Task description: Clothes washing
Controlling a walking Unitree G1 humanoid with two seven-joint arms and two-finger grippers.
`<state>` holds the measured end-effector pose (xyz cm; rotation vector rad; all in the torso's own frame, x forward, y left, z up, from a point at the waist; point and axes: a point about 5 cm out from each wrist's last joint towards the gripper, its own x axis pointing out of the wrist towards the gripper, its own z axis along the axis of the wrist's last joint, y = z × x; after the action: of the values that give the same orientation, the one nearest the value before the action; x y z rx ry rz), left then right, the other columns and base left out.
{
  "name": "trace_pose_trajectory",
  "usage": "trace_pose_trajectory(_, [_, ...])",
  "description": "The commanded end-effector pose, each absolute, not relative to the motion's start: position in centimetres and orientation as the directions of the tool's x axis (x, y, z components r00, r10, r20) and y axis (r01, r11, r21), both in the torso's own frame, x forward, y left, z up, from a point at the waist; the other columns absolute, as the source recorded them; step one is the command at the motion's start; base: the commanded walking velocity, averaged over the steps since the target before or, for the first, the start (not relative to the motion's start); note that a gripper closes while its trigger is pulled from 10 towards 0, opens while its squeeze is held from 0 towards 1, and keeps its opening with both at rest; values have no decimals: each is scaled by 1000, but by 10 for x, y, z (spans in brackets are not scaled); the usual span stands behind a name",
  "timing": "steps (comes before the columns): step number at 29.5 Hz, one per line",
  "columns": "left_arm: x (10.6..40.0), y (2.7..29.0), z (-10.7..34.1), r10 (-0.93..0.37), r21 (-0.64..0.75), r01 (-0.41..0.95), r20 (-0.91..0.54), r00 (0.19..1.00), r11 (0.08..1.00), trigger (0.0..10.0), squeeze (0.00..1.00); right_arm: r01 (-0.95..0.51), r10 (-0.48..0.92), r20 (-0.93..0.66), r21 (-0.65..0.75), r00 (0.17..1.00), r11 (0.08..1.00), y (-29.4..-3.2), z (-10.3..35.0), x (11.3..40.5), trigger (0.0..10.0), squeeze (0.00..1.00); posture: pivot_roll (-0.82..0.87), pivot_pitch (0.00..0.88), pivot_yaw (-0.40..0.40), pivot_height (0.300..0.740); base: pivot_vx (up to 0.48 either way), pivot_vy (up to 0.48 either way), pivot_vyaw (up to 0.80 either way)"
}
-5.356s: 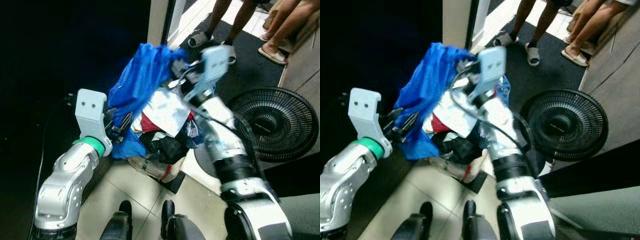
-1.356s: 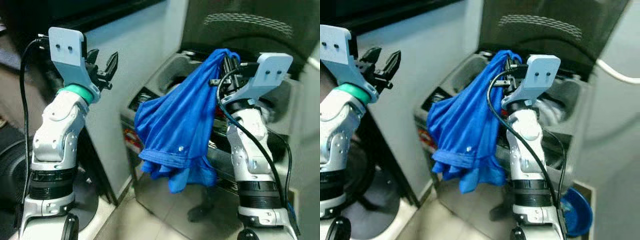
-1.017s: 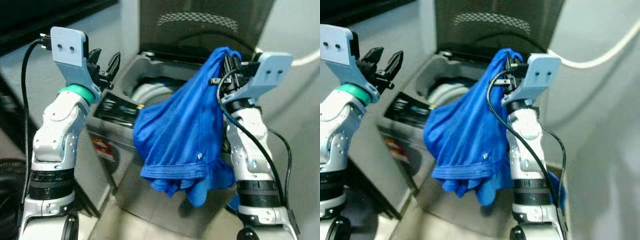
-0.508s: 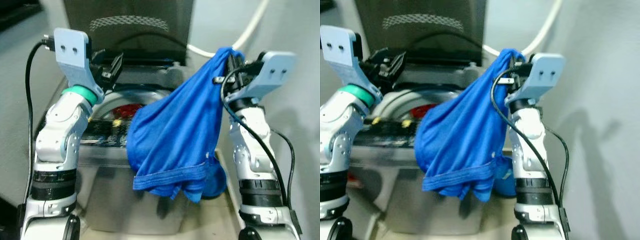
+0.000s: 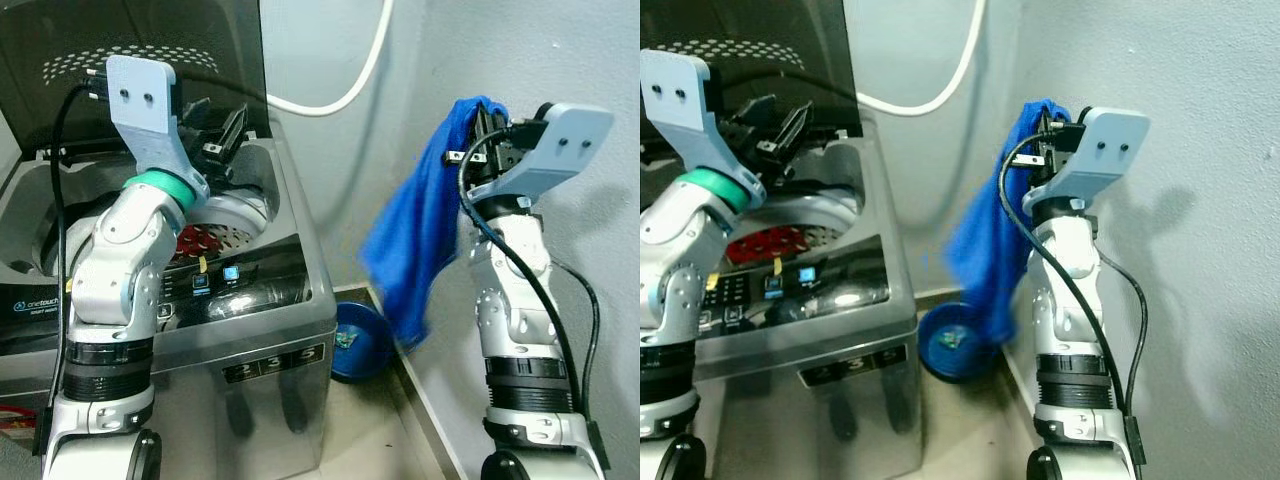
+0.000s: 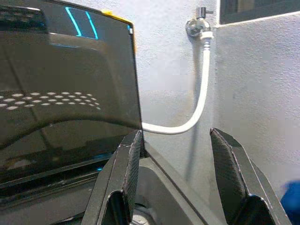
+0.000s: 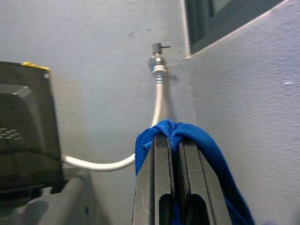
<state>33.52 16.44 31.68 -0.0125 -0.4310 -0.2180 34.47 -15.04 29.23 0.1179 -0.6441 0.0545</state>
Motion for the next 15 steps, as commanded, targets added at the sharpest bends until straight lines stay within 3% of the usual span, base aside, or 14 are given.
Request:
trace_pose_trajectory(1, [335, 167, 314, -198, 24, 206, 401, 894, 978, 10000, 0, -99, 26, 613, 85, 790, 991, -148, 294, 343, 10000, 0, 88, 0, 68, 740, 0, 480, 0])
trace_pose_trajectory(6, [335, 167, 314, -198, 26, 205, 407, 892, 978, 10000, 0, -103, 31, 613, 83, 790, 991, -147, 294, 344, 10000, 0, 88, 0, 65, 740, 0, 390, 0])
trace_pose_trajectory(15, [334, 164, 313, -210, 72, 198, 405, 890, 978, 10000, 0, -105, 35, 613, 78, 789, 991, -147, 294, 344, 10000, 0, 85, 0, 67, 740, 0, 0, 0])
